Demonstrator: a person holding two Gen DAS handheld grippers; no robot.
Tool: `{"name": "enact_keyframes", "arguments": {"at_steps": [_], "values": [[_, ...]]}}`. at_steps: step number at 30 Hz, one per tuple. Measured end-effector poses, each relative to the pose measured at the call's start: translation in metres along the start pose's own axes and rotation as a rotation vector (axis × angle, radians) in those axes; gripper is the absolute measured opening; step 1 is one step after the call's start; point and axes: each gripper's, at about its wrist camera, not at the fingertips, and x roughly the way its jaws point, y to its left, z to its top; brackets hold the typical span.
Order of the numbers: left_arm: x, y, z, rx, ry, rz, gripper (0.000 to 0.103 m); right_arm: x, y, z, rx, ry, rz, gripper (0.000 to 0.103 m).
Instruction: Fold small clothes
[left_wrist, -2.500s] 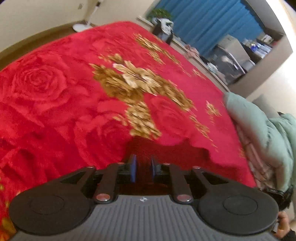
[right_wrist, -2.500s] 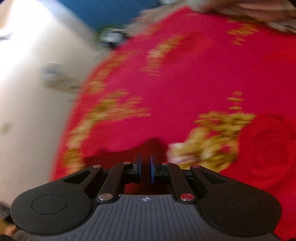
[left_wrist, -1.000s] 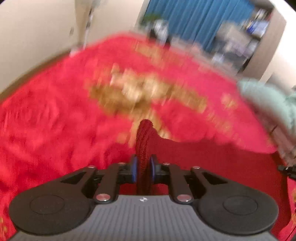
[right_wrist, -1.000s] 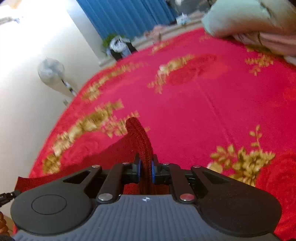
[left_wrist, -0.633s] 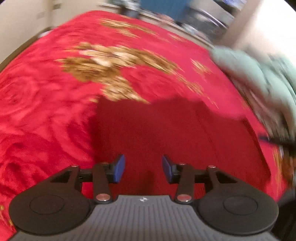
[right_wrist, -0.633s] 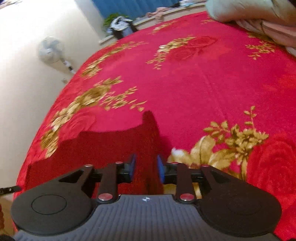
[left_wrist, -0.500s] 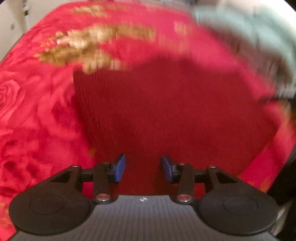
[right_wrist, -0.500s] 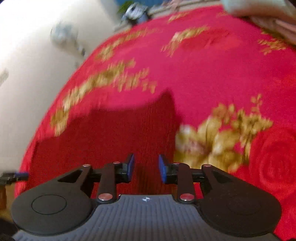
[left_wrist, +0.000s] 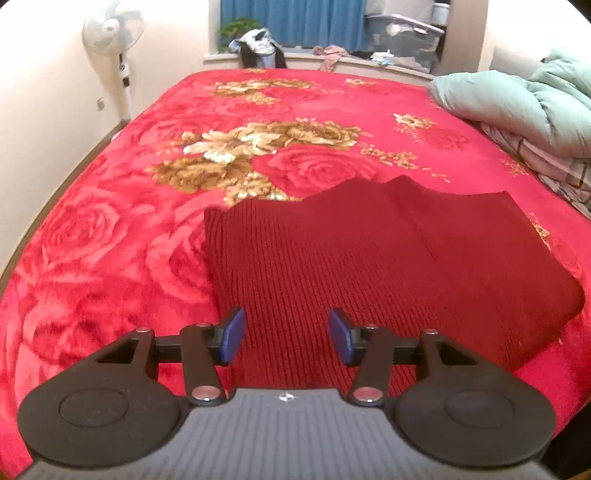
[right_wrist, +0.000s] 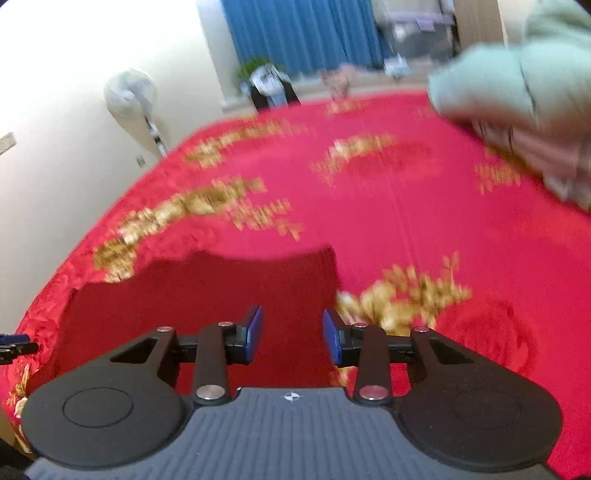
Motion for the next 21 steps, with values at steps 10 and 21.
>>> {"name": "enact_keyframes", "arguments": {"at_steps": [10, 21], "values": [[-0.010, -0.003, -0.023, -0.006, -0.011, 0.035, 0.056, 0.030, 0.013, -0.013, -0.015, 0.022, -0.058, 0.038], [-0.041, -0.017, -0.066, -0.226, -0.048, -0.111, 0.059, 0.040, 0.002, -0.011, 0.030, 0.069, -0.183, 0.038]]}}
